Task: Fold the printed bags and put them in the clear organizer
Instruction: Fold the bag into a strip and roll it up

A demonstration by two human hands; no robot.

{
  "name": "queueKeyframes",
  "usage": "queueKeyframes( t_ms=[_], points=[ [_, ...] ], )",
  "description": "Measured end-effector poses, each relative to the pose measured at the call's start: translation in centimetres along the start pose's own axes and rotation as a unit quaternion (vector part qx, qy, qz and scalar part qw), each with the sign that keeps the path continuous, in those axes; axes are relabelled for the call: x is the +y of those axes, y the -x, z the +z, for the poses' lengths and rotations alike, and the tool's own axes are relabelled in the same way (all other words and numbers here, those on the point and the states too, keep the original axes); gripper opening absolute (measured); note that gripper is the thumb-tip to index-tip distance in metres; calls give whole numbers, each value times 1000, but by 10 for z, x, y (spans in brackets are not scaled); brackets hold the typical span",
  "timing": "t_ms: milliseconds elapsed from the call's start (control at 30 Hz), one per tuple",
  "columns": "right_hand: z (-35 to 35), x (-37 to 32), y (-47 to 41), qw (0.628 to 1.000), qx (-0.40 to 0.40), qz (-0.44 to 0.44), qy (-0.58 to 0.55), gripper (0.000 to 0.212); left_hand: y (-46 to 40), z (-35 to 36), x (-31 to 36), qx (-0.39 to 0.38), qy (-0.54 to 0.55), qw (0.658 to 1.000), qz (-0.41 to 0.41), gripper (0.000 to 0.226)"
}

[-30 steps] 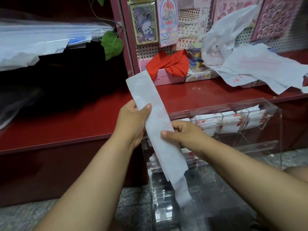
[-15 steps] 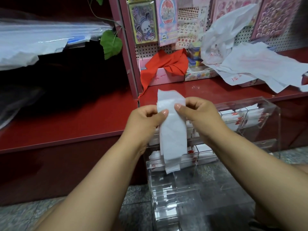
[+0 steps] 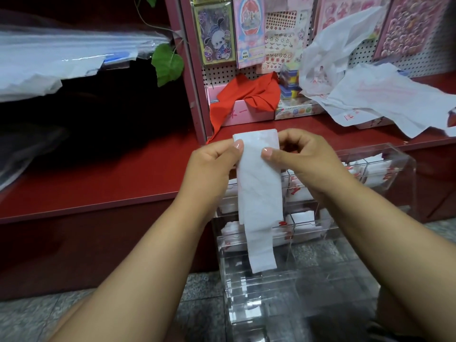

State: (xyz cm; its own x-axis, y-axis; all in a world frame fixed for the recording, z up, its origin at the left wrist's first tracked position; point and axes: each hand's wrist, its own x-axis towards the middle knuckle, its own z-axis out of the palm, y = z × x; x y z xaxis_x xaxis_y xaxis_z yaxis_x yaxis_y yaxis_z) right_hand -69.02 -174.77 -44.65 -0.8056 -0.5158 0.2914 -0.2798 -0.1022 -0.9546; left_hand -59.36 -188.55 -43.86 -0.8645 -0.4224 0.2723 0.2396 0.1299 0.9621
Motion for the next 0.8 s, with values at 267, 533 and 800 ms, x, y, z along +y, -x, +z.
queueKeyframes(
  t_ms=[267, 533, 800],
  points=[
    [0, 13, -3, 997, 3, 70, -40, 13, -5, 1, -9, -14, 77, 993, -85, 25],
    [4, 15, -3, 995, 31, 71, -69, 20, -6, -1, -18, -30, 70, 996, -46, 32],
    [7, 19, -4, 993, 82, 46, -71, 23, -6, 4, -20, 19, 66, 995, -67, 39]
  ],
)
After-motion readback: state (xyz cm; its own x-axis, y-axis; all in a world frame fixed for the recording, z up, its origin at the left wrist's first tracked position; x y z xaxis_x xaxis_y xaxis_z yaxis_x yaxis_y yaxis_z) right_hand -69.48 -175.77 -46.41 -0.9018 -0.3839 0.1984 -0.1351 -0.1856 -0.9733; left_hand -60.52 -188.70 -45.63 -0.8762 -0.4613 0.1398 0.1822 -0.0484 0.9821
